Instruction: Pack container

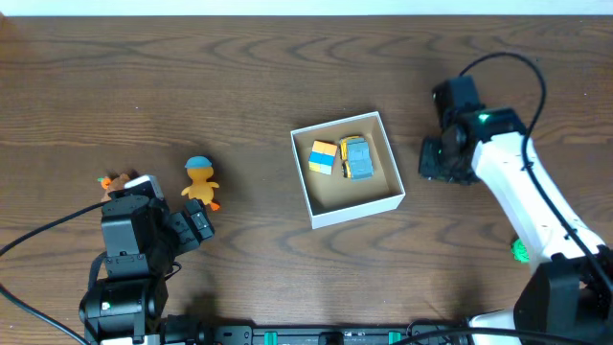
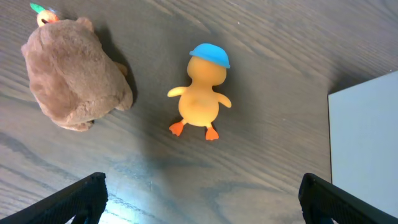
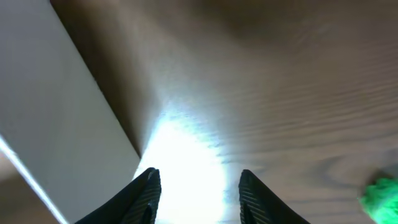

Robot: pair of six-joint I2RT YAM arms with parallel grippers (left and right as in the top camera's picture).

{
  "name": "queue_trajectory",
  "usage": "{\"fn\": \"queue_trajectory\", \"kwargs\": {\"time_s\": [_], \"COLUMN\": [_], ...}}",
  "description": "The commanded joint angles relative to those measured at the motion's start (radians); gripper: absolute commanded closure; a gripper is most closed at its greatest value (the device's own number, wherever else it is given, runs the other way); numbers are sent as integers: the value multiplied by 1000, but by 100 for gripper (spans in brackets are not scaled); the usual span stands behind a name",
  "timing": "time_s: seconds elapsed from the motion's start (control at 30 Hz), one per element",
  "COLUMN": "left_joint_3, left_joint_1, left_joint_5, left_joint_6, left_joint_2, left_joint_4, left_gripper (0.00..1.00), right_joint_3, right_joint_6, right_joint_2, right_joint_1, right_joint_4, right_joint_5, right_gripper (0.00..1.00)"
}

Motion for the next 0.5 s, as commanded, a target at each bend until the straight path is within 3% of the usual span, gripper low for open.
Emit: {"fn": "queue_trajectory", "kwargs": {"time_s": [0.0, 0.47], "left_joint_3": [23, 23], "left_joint_1": [5, 5], "left_joint_5": [8, 8], "left_joint_6": [-5, -5], "left_joint_2": [4, 4], "left_joint_4": [2, 2], "left_gripper": [2, 2], "right_joint_3": [-80, -147], "right_joint_6": [-44, -318], "right_joint_2": [9, 9], "right_joint_1": [24, 69], "right_joint_4": [37, 157], "right_joint_5": [-93, -495], "right_gripper": [55, 51]}}
